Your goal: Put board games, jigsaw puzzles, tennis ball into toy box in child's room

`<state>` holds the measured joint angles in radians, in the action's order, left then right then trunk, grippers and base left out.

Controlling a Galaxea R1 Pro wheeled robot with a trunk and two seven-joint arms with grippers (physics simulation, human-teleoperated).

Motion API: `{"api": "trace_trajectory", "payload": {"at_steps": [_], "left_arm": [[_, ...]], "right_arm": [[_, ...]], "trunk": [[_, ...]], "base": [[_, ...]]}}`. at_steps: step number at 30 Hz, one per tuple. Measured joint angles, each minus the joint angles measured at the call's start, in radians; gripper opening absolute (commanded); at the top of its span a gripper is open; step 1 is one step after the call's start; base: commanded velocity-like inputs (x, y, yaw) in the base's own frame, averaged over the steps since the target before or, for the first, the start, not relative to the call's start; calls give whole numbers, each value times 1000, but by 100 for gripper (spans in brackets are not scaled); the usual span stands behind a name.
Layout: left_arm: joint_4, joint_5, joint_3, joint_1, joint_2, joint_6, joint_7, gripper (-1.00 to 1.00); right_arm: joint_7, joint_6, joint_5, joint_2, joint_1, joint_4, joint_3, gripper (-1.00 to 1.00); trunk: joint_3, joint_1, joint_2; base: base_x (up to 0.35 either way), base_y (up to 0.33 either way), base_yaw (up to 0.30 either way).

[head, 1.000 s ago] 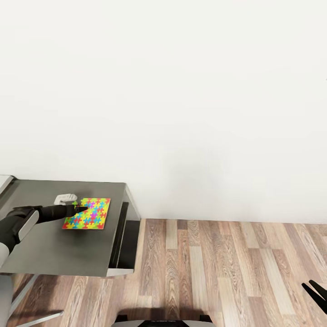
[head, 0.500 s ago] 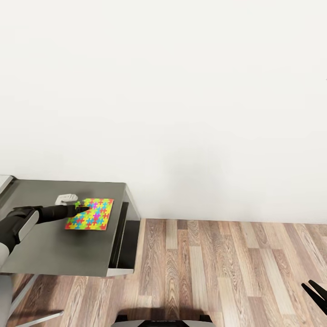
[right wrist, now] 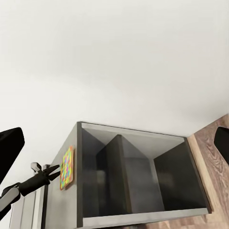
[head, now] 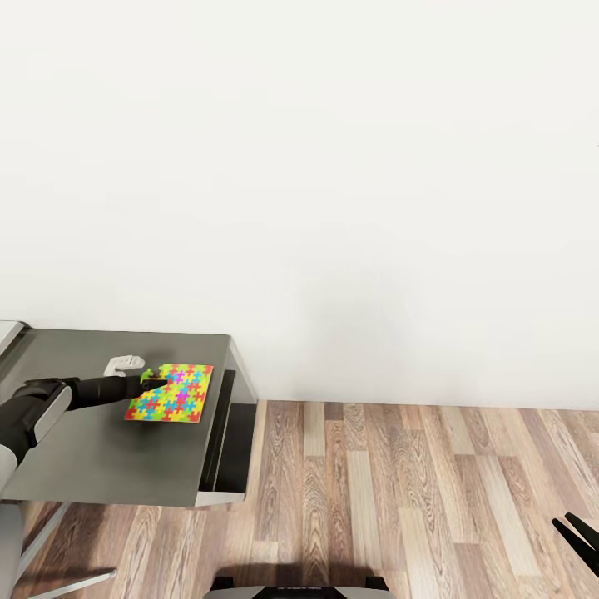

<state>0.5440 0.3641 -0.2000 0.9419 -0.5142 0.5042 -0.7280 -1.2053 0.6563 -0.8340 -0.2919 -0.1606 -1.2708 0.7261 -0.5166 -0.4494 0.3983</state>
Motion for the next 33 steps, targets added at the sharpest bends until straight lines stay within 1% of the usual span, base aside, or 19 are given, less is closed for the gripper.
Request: {"api": "trace_trajectory", "payload": {"at_steps": [18,26,33], "left_arm": [[0,6,-1,-1,0,1,-6,100],[0,0,-7,-1,0,2,-63,100],[0,0,-11,-1,0,2,-74,100]], "right_arm": [[0,-2,0,1,0,2,0,100],[0,-2,0,1,0,2,-1,100],[0,-2,0,1,0,2,-1,100]], "trunk": [[0,0,0],[0,0,0],[0,0,0]], "base": [[0,0,0],[0,0,0],[0,0,0]]}}
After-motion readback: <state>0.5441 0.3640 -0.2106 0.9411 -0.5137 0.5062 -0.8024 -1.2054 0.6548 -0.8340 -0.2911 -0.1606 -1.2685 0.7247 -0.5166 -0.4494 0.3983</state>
